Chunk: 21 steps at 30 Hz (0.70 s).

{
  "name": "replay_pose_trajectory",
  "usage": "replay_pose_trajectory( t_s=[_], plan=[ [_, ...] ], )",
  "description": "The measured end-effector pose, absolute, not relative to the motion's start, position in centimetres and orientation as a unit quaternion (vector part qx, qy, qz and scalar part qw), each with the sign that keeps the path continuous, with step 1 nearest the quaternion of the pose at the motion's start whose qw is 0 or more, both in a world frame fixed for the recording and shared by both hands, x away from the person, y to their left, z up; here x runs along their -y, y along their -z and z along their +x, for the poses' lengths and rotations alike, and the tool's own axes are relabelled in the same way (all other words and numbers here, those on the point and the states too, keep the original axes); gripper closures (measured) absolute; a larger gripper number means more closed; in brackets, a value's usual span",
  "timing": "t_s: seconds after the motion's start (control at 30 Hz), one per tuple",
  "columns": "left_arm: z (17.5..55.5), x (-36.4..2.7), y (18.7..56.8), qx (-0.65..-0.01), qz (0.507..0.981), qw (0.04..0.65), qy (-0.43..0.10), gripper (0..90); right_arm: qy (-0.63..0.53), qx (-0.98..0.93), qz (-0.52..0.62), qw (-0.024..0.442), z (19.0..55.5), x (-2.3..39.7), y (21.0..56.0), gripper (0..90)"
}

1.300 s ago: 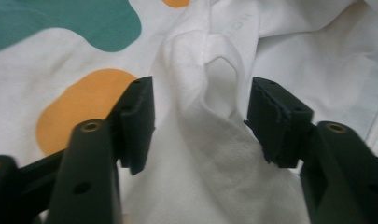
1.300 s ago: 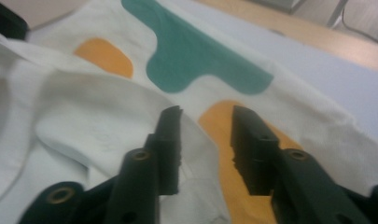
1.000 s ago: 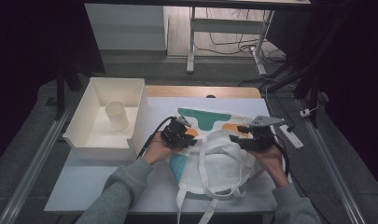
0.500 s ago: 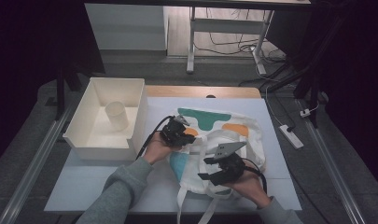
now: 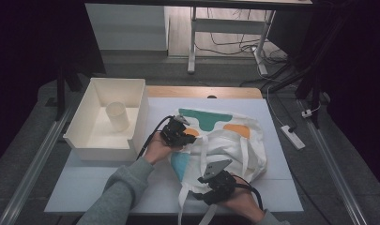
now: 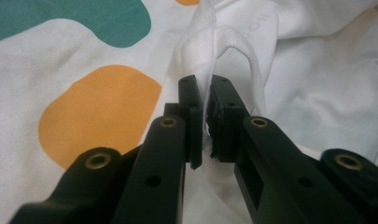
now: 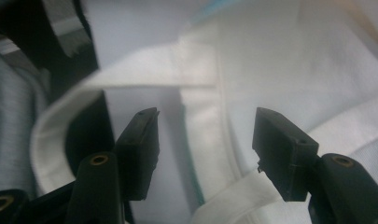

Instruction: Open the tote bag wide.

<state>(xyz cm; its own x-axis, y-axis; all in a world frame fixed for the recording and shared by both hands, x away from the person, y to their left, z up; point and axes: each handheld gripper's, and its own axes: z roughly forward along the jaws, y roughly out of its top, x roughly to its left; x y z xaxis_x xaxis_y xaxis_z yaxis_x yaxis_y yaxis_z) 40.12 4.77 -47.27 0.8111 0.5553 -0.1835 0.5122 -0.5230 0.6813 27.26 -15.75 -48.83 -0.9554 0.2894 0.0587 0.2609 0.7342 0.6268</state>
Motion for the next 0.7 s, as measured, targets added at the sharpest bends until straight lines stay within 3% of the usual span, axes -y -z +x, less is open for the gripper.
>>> replay_pose_trajectory(
  t_s=[0.33, 0.5, 0.7],
  plan=[
    [40.2, -4.8, 47.4, -0.308, 0.871, 0.381, -0.026, 83.5, -0.291, -0.946, 0.132, 0.059, 27.0, 14.8, 50.3, 44.0],
    [40.3, -4.9, 47.3, -0.309, 0.870, 0.383, -0.025, 83.5, -0.273, -0.951, 0.124, 0.073, 27.0, 14.4, 50.8, 57.3],
    [40.2, -5.1, 47.1, -0.307, 0.869, 0.387, -0.029, 83.5, -0.283, -0.949, 0.112, 0.087, 27.0, 15.0, 50.1, 83.2]
  ],
)
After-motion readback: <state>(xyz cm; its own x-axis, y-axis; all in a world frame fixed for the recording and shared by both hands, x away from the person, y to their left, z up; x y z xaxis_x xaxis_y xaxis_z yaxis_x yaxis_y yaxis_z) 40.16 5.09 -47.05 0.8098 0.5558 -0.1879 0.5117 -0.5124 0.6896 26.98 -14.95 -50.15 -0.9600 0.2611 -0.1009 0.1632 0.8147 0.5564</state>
